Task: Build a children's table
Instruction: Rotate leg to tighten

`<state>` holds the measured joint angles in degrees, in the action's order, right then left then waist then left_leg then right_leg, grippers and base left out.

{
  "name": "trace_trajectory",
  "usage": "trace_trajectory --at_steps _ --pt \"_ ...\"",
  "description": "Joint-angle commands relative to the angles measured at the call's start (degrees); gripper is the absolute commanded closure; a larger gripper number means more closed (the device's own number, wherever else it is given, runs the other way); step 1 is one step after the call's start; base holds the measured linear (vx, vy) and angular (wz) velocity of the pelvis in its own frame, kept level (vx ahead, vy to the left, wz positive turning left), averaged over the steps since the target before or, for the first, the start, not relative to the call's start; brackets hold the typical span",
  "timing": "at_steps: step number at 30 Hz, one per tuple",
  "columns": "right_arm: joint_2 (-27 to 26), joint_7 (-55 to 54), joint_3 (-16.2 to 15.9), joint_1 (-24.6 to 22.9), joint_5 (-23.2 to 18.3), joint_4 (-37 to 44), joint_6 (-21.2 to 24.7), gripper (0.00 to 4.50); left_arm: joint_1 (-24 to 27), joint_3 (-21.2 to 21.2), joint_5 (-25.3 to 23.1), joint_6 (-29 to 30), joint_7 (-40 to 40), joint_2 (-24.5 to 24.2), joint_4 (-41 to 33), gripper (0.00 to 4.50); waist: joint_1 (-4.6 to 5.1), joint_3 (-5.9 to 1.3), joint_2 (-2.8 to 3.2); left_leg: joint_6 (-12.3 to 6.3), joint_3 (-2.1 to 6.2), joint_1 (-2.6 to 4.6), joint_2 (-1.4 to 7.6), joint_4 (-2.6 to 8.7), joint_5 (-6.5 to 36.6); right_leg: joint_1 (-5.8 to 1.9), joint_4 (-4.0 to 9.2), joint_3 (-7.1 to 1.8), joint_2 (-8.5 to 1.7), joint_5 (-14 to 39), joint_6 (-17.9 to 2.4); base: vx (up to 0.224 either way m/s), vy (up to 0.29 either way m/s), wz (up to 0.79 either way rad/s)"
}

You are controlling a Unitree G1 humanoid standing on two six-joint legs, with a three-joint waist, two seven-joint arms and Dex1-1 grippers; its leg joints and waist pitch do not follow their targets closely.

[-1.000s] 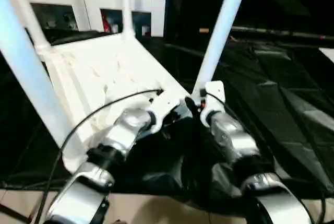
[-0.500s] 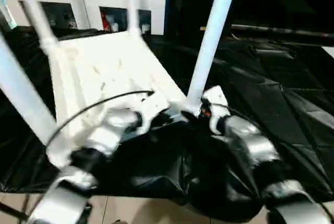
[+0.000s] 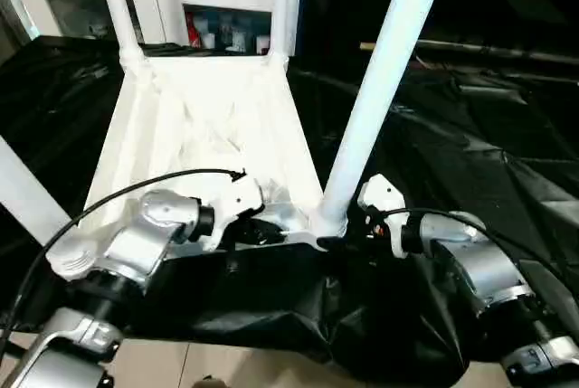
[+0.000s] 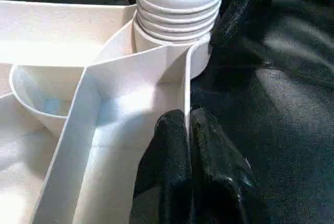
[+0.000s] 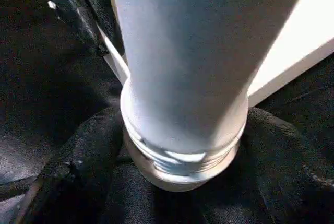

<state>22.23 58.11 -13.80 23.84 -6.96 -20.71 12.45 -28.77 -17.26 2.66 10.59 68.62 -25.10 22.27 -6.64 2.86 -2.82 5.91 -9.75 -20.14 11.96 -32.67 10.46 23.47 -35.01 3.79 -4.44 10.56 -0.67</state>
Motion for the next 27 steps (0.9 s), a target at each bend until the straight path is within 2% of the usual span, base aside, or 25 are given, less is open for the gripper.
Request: trace_trajectory --at_steps 1,8,16,17,20,22,27 --pt "0.88 1.46 0.96 -0.45 -1.84 2.2 0.87 0.79 0.58 -0.27 3.68 -0.3 3.3 0.97 -3.0 4.5 -0.08 -3.59 -0.19 -3.78 -0.28 -0.01 1.19 3.26 7.05 -3.5 3.06 -2.57 -3.38 4.38 -12.83 0.0 0.0 0.0" --pt "1.26 3.2 1.15 -0.88 -3.04 3.52 2.19 0.79 1.44 -0.31 3.48 0.35 3.37 0.61 -3.62 4.5 -0.18 -3.44 -0.25 -2.79 -0.25 0.06 1.17 3.36 8.76 -3.41 3.47 -2.61 -3.46 8.65 -11.49 0.0 0.0 0.0" --pt "1.63 4.84 1.23 -1.97 -4.62 5.44 3.26 0.79 1.26 -0.43 1.54 -0.68 1.87 0.67 -2.39 4.5 -0.26 -3.62 -0.22 -3.31 -0.24 0.03 1.1 3.16 7.02 -3.5 3.09 -2.57 -3.34 5.8 -11.98 0.0 0.0 0.0" --pt "1.64 4.92 1.25 -1.99 -4.81 5.52 3.28 0.94 1.25 -0.43 1.49 -0.71 1.86 0.67 -2.34 4.5 -0.26 -3.62 -0.25 -3.29 -0.24 0.01 1.09 3.15 7.08 -3.52 3.09 -2.56 -3.34 5.88 -12.0 0.0 0.0 0.0" --pt "1.69 5.29 1.24 -2.14 -5.2 5.81 3.93 0.94 1.29 -0.49 1.4 -0.76 1.81 0.65 -2.31 4.5 -0.39 -3.69 -0.23 -3.14 -0.27 0.08 1.09 3.08 6.99 -3.49 3.05 -2.59 -3.34 5.86 -12.04 0.0 0.0 0.0" --pt "1.55 5.21 1.22 -2.14 -5.1 5.59 3.95 1.27 1.26 -0.51 1.26 -0.87 1.75 0.59 -2.12 4.5 -0.46 -3.68 -0.21 -3.2 -0.28 0.1 1.09 3.06 6.86 -3.47 3.0 -2.57 -3.32 5.48 -12.17 0.0 0.0 0.0" --pt "1.18 4.88 1.11 -2.18 -5.3 5.2 4.31 1.63 1.29 -0.5 0.98 -0.97 1.66 0.52 -1.97 4.5 -0.58 -3.7 -0.23 -3.12 -0.26 0.04 1.07 3.04 6.68 -3.53 2.96 -2.55 -3.33 5.36 -12.15 0.0 0.0 0.0"
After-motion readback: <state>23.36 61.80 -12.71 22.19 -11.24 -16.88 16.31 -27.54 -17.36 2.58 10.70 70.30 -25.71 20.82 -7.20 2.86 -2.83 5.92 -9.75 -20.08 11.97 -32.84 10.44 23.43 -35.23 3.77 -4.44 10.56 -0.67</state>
